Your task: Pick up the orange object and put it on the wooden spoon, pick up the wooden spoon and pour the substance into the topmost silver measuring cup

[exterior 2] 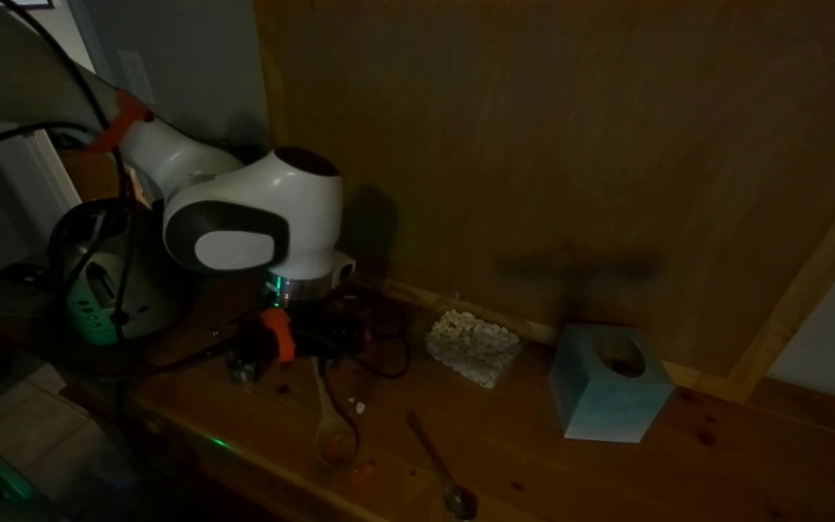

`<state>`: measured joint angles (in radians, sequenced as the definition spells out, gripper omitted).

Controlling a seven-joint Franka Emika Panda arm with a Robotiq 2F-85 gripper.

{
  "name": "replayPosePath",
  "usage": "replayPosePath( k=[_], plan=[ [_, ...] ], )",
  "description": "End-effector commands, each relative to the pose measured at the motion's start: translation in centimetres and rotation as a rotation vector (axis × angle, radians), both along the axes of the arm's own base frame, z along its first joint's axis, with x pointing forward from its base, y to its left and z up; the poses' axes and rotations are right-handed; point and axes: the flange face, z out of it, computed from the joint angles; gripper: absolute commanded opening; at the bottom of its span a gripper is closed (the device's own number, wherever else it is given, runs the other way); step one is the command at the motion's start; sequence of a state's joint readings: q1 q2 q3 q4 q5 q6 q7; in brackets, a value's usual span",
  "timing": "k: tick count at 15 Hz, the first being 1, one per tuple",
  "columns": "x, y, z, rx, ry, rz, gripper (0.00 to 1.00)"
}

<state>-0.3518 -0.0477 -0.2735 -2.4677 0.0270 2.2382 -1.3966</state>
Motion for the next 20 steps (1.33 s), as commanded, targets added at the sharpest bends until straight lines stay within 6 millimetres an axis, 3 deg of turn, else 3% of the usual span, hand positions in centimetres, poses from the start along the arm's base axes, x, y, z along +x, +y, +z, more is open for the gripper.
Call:
replayPosePath(
  k=[1,7,12,20],
  plan=[
    [0.4,1.0,0.0,0.048,-0.06,-0.011,1.0],
    [2.8,2.0,-0.6,-0.02,-0.191,-0.008,1.0],
    [2.9,1.9,-0.4,-0.026,-0.165,-0.014,1.0],
    [4.6,1.5,-2.0,0.022,-0.187,-0.048,1.0]
  ],
)
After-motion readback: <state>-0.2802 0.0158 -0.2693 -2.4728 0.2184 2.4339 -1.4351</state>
